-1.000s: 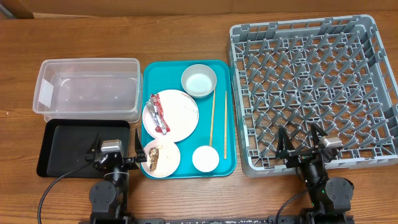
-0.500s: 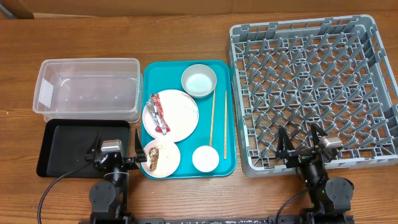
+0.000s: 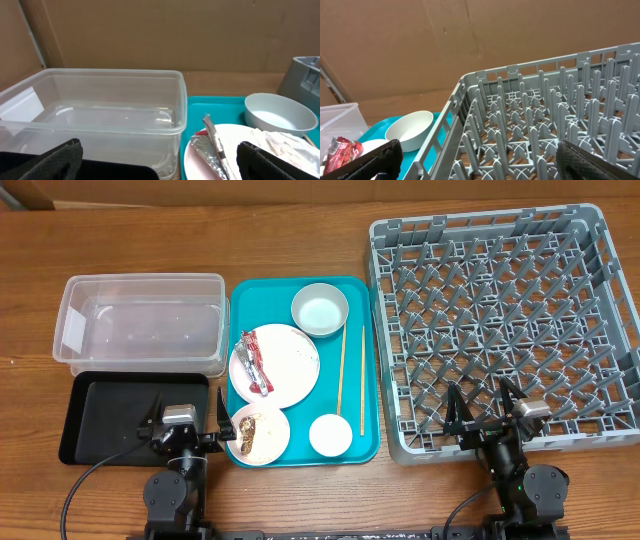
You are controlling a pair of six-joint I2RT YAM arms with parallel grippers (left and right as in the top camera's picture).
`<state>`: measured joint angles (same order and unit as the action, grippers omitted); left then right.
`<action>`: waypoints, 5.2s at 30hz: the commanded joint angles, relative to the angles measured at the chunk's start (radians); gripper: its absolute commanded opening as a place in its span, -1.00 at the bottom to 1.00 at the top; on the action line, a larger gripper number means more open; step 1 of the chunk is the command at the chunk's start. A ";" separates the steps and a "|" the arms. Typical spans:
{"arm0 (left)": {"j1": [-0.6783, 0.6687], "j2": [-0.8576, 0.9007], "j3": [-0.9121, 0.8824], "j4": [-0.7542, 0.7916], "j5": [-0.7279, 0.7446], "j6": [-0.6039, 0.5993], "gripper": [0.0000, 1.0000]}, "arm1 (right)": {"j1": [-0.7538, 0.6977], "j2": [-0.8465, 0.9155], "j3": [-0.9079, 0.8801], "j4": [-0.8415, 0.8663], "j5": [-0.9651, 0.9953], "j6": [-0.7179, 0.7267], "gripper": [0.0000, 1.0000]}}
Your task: Sort waste into correct bins and load items into the dishwasher
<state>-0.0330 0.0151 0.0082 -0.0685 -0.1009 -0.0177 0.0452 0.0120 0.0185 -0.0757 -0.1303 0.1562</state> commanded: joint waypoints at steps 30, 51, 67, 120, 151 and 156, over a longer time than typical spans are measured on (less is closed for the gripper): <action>-0.007 0.305 0.644 -0.292 0.592 -0.318 1.00 | -0.006 0.274 0.681 -0.397 -0.251 0.229 0.99; -0.065 0.946 1.239 -1.007 0.776 -0.241 1.00 | -0.006 0.906 1.168 -0.908 -0.422 0.154 1.00; -0.776 1.318 1.237 -1.125 -0.058 -0.636 0.64 | -0.006 0.947 1.168 -0.927 -0.422 0.155 1.00; -0.185 1.207 1.234 -0.957 0.933 -0.301 -0.92 | 0.062 0.993 1.167 -0.799 -0.764 0.048 0.94; 0.000 1.276 1.233 -0.951 1.560 -0.161 -0.92 | 0.392 1.106 1.167 -0.415 -1.023 0.028 0.53; 0.000 1.276 1.233 -0.951 1.560 -0.161 -0.92 | 0.407 1.106 1.167 -0.382 -1.023 0.031 0.20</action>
<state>-0.0357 1.2869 1.2316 -1.0237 1.4689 -0.2012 0.4259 1.1255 1.1580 -0.4744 -1.1065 0.1753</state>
